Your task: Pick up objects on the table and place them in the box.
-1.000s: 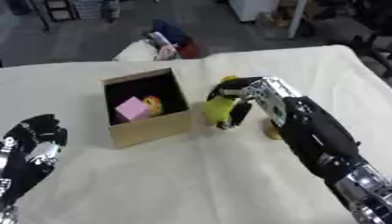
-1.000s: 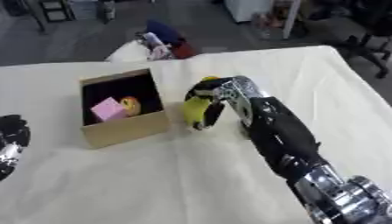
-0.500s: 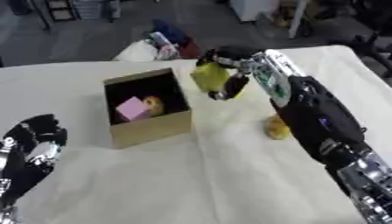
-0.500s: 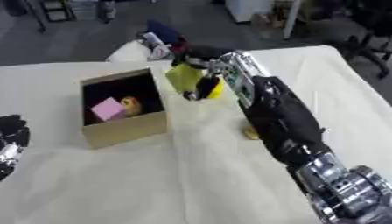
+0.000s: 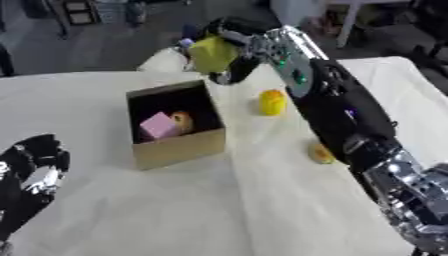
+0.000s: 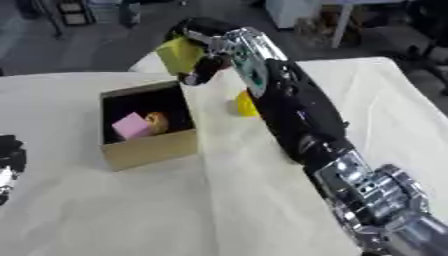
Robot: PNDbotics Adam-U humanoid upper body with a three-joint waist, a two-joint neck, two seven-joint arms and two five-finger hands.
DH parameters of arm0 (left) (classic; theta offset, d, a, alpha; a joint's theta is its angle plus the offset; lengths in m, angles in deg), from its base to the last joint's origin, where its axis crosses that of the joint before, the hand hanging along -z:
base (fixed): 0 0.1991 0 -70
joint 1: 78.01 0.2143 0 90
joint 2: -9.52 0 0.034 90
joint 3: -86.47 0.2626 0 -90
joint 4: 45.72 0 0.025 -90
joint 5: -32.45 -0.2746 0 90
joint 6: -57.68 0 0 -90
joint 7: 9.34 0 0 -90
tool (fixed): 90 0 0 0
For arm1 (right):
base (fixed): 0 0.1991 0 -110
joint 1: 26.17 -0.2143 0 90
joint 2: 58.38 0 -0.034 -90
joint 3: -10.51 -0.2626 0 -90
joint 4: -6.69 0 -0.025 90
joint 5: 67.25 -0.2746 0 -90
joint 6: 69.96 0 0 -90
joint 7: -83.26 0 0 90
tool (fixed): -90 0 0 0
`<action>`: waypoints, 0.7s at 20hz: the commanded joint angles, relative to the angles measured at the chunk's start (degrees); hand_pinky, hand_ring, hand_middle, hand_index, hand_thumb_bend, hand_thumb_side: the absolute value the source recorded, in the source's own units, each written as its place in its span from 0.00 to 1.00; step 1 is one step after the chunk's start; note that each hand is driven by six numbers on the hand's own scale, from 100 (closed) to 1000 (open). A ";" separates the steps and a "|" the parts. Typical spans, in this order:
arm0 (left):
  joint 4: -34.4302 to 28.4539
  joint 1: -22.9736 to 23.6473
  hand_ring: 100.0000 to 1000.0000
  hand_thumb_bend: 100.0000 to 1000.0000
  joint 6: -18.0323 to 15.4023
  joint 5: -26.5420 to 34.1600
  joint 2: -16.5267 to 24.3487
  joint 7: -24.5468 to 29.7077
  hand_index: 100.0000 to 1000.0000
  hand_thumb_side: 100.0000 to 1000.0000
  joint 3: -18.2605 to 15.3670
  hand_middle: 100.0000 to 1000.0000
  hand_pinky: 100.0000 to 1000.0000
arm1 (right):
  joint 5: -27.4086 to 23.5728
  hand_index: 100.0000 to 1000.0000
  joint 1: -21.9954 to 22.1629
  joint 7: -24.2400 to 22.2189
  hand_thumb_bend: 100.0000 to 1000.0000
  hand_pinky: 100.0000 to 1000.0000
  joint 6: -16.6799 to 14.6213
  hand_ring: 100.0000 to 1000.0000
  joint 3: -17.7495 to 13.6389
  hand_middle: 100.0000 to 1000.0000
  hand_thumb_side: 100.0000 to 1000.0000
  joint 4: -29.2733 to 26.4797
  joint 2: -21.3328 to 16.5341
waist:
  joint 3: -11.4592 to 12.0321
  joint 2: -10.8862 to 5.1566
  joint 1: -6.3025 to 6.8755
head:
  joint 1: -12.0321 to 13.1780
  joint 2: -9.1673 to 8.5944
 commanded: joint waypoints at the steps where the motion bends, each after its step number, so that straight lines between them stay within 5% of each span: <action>1: -0.95 -1.10 0.70 0.26 -0.10 0.23 0.32 0.37 0.76 0.38 0.24 0.64 0.72 | 2.19 0.98 -1.03 -2.47 0.15 0.74 -0.58 0.78 -0.25 0.78 0.30 2.59 2.52 | 0.39 -0.07 0.39 | -0.76 -0.93; 5: -0.95 -1.20 0.70 0.26 -0.11 0.28 0.26 0.50 0.76 0.38 0.28 0.64 0.72 | 7.53 1.00 -0.26 -7.36 0.31 0.86 -2.68 0.93 1.44 1.00 0.45 3.59 4.57 | 0.68 0.02 0.42 | -1.12 -0.97; 9: -0.91 -0.94 0.70 0.26 -0.16 0.19 0.34 0.55 0.76 0.38 0.21 0.64 0.72 | 9.82 1.00 -0.35 -10.22 0.32 0.89 -4.74 0.96 2.31 1.00 0.46 1.20 3.67 | 0.33 -0.15 0.10 | -0.89 -0.84; 14: -0.88 -0.53 0.70 0.26 -0.20 0.06 0.49 0.39 0.76 0.38 -0.01 0.64 0.72 | 3.41 1.00 -0.64 -10.15 0.27 0.87 -3.95 0.93 1.09 1.00 0.38 -3.73 -0.60 | -0.79 -0.55 -0.23 | -0.47 -0.61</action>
